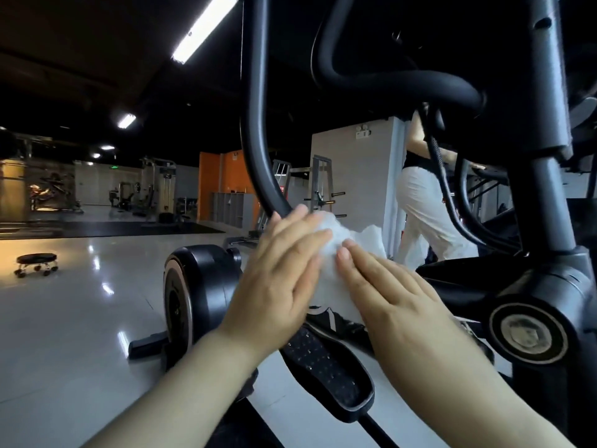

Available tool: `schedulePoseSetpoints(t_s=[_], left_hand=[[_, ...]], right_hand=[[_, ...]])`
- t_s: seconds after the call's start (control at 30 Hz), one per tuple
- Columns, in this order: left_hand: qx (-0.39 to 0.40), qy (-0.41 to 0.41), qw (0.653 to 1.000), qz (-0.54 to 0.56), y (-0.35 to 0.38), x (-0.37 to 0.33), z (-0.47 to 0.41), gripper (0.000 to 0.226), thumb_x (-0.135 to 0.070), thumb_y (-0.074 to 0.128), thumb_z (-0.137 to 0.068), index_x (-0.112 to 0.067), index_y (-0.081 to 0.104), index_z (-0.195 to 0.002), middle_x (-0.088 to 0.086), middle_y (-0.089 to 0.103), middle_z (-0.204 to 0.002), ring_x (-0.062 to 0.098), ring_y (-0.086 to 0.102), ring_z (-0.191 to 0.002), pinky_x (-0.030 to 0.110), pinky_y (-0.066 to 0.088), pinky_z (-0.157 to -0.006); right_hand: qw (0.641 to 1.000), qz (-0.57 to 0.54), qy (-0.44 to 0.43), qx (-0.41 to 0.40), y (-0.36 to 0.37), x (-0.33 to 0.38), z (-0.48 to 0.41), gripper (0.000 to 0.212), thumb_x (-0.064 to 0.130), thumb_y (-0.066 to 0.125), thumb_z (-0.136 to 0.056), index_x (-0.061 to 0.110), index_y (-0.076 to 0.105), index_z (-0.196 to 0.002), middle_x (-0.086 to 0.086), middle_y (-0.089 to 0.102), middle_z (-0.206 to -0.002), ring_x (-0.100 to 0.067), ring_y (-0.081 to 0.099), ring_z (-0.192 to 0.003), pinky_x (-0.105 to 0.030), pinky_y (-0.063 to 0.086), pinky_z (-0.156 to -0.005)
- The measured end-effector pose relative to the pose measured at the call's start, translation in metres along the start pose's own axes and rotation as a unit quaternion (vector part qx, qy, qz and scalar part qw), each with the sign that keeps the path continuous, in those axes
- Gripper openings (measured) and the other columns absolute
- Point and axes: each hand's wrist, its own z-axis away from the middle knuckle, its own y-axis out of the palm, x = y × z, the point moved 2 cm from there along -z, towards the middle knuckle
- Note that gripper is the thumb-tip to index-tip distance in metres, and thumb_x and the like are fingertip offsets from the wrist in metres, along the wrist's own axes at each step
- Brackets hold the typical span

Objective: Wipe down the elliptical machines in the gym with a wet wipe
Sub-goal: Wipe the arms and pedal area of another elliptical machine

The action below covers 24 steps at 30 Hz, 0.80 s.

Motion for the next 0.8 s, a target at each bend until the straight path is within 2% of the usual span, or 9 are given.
schedulePoseSetpoints(t_s=[0.03,0.1,0.2,0.27,0.33,0.47,0.53,0.7,0.8], left_hand=[[0.017,-0.018,0.999,0.033,-0.003,0.017,0.006,0.033,-0.013,0.045,-0.106,-0.004,0.063,-0.132,0.01,0.054,-0.147,0.024,0.039,-0.148,0.047,0.02,-0.126],[0.013,-0.041,0.997,0.07,-0.013,0.031,-0.013,0.034,-0.015,0.043,-0.106,-0.005,0.064,-0.13,0.008,0.052,-0.148,0.024,0.036,-0.149,0.044,0.014,-0.128],[0.017,-0.022,0.999,0.024,-0.021,0.037,-0.029,0.033,-0.015,0.042,-0.105,-0.004,0.067,-0.122,0.008,0.056,-0.144,0.022,0.032,-0.149,0.041,0.009,-0.128],[0.03,-0.021,0.999,0.014,-0.019,0.039,-0.026,0.034,-0.017,0.04,-0.106,-0.003,0.069,-0.118,0.01,0.06,-0.138,0.022,0.032,-0.149,0.039,0.008,-0.128],[0.026,-0.024,0.999,0.014,-0.018,0.038,-0.026,0.036,-0.018,0.037,-0.107,-0.002,0.068,-0.115,0.01,0.062,-0.132,0.024,0.032,-0.149,0.038,0.008,-0.128],[0.002,-0.037,0.999,0.015,-0.012,0.034,-0.024,0.034,-0.015,0.036,-0.106,-0.002,0.067,-0.111,0.009,0.062,-0.127,0.026,0.031,-0.15,0.04,0.008,-0.128],[-0.013,-0.035,0.999,0.018,-0.01,0.03,-0.026,0.033,-0.013,0.037,-0.105,0.0,0.067,-0.108,0.011,0.063,-0.123,0.03,0.033,-0.149,0.042,0.008,-0.128],[-0.005,-0.02,1.0,-0.006,-0.003,0.021,-0.027,0.032,-0.011,0.038,-0.103,-0.001,0.068,-0.099,0.01,0.067,-0.107,0.032,0.042,-0.141,0.041,0.006,-0.128],[0.001,-0.005,1.0,-0.01,-0.006,0.027,-0.026,0.032,-0.012,0.039,-0.104,-0.003,0.069,-0.098,0.009,0.067,-0.106,0.031,0.043,-0.14,0.042,0.008,-0.128]], right_hand=[[1.0,0.002,0.014,-0.026,0.001,-0.002,-0.002,0.053,0.005,0.065,-0.087,0.001,0.058,-0.139,-0.013,0.059,-0.143,-0.026,0.057,-0.123,-0.033,0.04,-0.105],[0.995,0.036,0.063,-0.068,0.001,0.007,-0.013,0.033,0.029,0.055,-0.099,0.004,0.073,-0.112,-0.012,0.07,-0.126,-0.027,0.07,-0.105,-0.035,0.051,-0.091],[0.993,0.061,0.077,-0.063,0.0,0.021,-0.038,0.031,0.033,0.056,-0.1,0.006,0.067,-0.087,-0.018,0.074,-0.114,-0.028,0.073,-0.101,-0.036,0.054,-0.09],[0.995,0.055,0.066,-0.049,0.01,0.026,-0.044,0.021,0.022,0.075,-0.089,0.006,0.063,-0.096,-0.015,0.074,-0.106,-0.027,0.074,-0.089,-0.026,0.048,-0.072],[0.996,0.05,0.062,-0.039,0.015,0.021,-0.038,0.016,0.019,0.066,-0.093,0.007,0.061,-0.103,-0.009,0.072,-0.1,-0.026,0.069,-0.078,-0.029,0.043,-0.063],[0.988,0.134,0.074,-0.013,0.006,0.006,-0.006,0.045,0.023,0.055,-0.097,0.0,0.057,-0.136,-0.01,0.069,-0.112,-0.031,0.067,-0.093,-0.043,0.053,-0.077],[0.983,0.168,0.074,-0.014,0.005,0.004,-0.001,0.048,0.019,0.057,-0.095,-0.003,0.056,-0.138,-0.013,0.068,-0.112,-0.034,0.066,-0.093,-0.045,0.053,-0.08],[0.986,0.153,0.059,-0.01,0.02,0.015,-0.033,0.046,0.02,0.056,-0.094,-0.006,0.059,-0.132,-0.009,0.066,-0.087,-0.029,0.062,-0.067,-0.037,0.046,-0.059],[0.986,0.158,0.054,0.015,0.018,0.017,-0.03,0.048,0.018,0.056,-0.091,-0.004,0.058,-0.134,-0.008,0.065,-0.09,-0.028,0.061,-0.07,-0.037,0.044,-0.06]])
